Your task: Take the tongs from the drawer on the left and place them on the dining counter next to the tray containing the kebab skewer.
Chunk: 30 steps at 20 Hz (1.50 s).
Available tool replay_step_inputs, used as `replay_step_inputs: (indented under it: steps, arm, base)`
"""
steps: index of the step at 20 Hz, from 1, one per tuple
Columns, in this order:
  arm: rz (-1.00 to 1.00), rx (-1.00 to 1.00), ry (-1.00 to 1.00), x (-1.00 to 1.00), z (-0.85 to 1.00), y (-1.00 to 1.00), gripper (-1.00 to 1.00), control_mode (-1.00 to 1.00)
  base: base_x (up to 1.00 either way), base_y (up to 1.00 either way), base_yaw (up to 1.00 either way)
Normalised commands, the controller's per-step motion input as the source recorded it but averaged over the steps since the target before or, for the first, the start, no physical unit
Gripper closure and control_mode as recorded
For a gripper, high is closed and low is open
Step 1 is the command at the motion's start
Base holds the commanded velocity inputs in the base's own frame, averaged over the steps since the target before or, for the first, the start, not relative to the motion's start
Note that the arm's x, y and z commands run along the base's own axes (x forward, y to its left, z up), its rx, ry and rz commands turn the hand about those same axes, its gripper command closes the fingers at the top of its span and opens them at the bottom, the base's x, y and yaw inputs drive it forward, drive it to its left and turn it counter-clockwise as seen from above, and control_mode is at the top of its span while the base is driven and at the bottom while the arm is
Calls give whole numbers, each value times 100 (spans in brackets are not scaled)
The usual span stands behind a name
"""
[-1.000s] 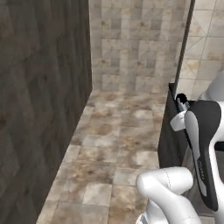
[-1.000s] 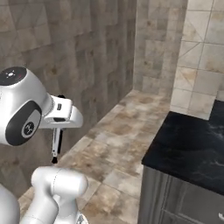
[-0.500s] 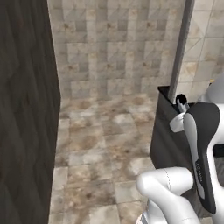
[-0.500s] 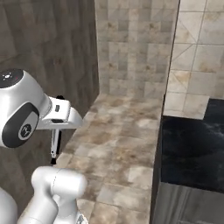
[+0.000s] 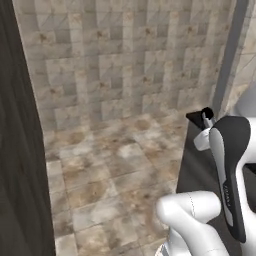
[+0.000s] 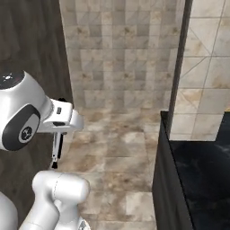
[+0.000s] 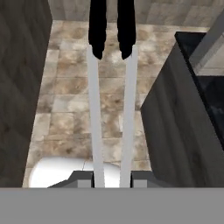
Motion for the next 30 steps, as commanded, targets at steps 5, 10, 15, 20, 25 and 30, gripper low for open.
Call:
replay_step_inputs:
  steps: [5,10,15,20,25,30]
  arm:
    - [0,0,0,0,0,0,100,100]
    - [0,0,0,0,0,0,100,100]
    - [0,0,0,0,0,0,100,100]
    - [0,0,0,0,0,0,100,100]
    - [0,0,0,0,0,0,100,100]
    - [0,0,0,0,0,0,100,100]
  base:
    - [100,71,-36]
    - [100,69,-38]
    - [100,77,-39]
    - [100,78,-41]
    - [98,86,-45]
    - [68,71,-59]
